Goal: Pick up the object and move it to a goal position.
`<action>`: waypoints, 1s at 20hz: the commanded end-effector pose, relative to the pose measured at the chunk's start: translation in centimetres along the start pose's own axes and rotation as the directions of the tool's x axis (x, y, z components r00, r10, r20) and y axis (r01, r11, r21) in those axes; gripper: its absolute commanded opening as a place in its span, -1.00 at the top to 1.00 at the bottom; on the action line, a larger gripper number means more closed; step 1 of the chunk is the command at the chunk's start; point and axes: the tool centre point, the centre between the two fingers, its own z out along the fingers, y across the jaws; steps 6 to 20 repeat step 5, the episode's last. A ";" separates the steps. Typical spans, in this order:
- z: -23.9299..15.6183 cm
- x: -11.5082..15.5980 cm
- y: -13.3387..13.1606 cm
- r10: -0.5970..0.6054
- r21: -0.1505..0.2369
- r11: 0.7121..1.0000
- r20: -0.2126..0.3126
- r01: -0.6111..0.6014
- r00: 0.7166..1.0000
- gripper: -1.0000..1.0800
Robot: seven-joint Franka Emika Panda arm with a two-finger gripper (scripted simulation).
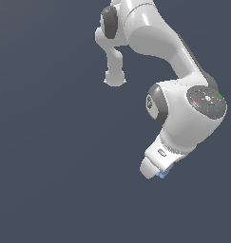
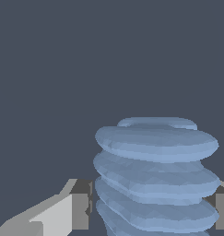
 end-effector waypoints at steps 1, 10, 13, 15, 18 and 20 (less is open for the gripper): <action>-0.1 0.2 0.0 0.000 0.000 1.000 0.000 0.000 1.000 1.00; -0.2 0.3 0.0 0.000 0.000 1.000 0.000 0.000 1.000 1.00; -0.2 0.3 0.0 0.000 0.000 1.000 0.000 0.000 1.000 1.00; -0.2 0.3 0.0 0.000 0.000 1.000 0.000 0.000 1.000 1.00; -0.2 0.3 0.0 0.000 0.000 1.000 0.000 0.000 1.000 1.00; -0.2 0.3 0.0 0.000 0.000 1.000 0.000 0.000 1.000 1.00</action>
